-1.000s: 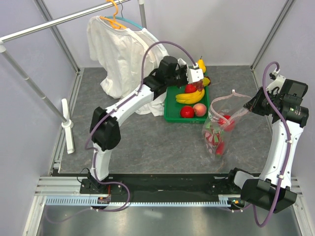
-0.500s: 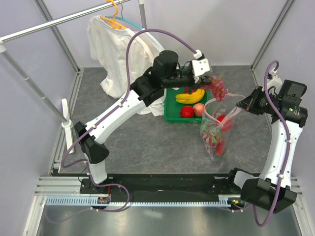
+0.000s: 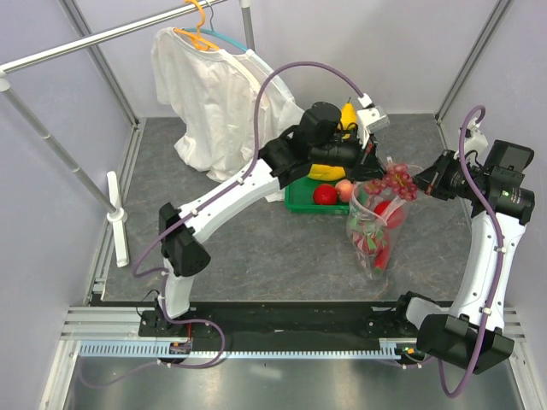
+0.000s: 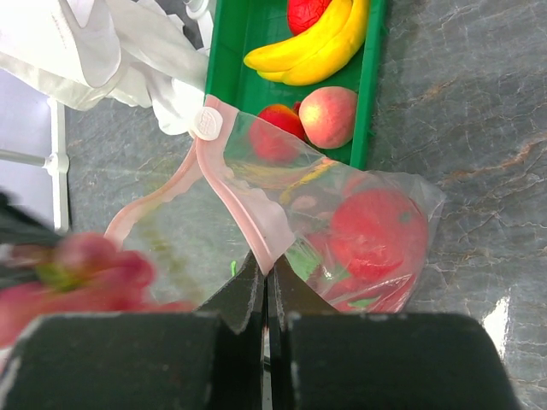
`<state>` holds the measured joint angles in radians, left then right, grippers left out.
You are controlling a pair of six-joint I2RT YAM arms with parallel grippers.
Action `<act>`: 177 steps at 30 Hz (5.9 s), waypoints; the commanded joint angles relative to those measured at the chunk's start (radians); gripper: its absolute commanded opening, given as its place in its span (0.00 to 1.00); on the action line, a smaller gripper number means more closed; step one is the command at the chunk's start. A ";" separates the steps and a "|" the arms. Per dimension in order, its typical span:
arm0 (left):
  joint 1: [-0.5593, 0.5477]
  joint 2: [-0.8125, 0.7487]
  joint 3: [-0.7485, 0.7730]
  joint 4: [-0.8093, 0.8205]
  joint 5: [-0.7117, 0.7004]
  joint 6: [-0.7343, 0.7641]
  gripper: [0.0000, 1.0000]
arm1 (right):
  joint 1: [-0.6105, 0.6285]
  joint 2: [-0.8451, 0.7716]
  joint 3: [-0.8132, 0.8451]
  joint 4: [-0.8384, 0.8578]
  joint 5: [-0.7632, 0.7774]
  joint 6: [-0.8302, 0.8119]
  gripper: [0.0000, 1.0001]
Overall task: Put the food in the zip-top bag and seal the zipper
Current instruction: Place the fake fruit in the zipper food storage bag, then pick up the fake fruit from the bin, then place the fake fruit in the zipper food storage bag.
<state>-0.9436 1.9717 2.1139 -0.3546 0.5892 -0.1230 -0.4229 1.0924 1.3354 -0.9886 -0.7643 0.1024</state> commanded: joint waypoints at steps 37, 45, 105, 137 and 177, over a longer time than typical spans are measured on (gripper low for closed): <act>0.186 -0.038 -0.258 -0.057 -0.158 0.845 0.81 | -0.005 -0.032 -0.019 0.036 0.141 0.006 0.00; 0.195 0.208 -0.095 -0.055 -0.226 0.899 0.80 | -0.007 -0.028 -0.030 0.045 0.145 0.016 0.00; 0.315 0.308 0.008 -0.199 -0.137 1.053 0.02 | -0.005 -0.049 -0.051 0.053 0.143 0.020 0.00; 0.223 0.043 -0.143 -0.299 -0.023 0.999 0.02 | -0.008 -0.060 -0.053 0.065 0.132 0.036 0.00; 0.181 -0.375 -0.431 0.203 0.540 -0.513 0.02 | -0.013 -0.069 -0.010 0.005 -0.044 -0.059 0.00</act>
<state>-0.7624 1.5879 1.8355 -0.5339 0.9394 -0.1162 -0.4305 1.0458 1.2831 -0.9604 -0.7746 0.1135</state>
